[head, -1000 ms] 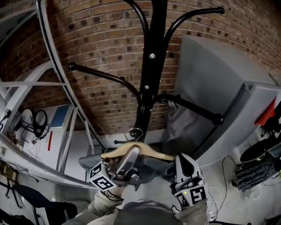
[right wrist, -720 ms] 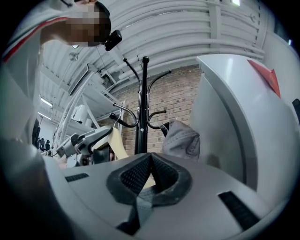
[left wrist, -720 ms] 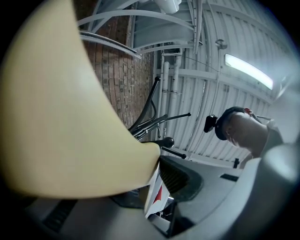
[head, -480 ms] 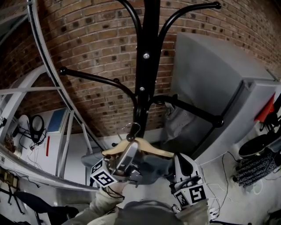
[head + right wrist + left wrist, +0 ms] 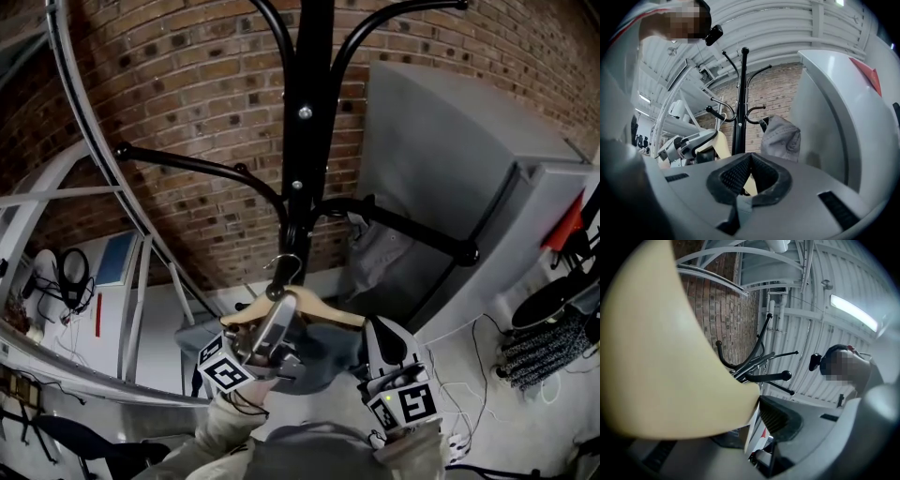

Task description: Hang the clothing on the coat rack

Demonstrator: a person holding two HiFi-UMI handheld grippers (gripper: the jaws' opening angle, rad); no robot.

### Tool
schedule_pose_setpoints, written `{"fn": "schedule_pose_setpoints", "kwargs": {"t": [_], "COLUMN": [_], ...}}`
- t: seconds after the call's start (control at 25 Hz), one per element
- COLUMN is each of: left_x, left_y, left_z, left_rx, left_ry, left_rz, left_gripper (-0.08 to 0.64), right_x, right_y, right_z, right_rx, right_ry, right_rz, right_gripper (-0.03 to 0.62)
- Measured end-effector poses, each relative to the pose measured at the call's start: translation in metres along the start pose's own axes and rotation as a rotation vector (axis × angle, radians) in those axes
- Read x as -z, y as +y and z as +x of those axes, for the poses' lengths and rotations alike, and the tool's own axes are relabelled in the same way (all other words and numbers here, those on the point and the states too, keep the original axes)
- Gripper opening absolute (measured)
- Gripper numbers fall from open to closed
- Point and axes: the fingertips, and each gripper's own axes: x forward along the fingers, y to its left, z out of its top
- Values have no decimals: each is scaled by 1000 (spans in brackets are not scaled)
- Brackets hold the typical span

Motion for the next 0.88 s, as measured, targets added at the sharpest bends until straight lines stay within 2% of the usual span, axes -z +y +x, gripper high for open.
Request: {"fn": "schedule_pose_setpoints", "kwargs": {"t": [0.44,0.88], "left_x": [4,6], "left_y": [13,20], "left_z": [3,2], "left_rx": [-20,-35], "left_ry": [28,13], "left_rz": [39,12], "left_gripper": [104,104], "right_x": [-19,-20], "right_y": [16,26], "right_z": [46,56], "right_rx": [-3,-20], "right_ry": [-13,-8], "right_rz": [-63,-59], "right_gripper": [23,23]}}
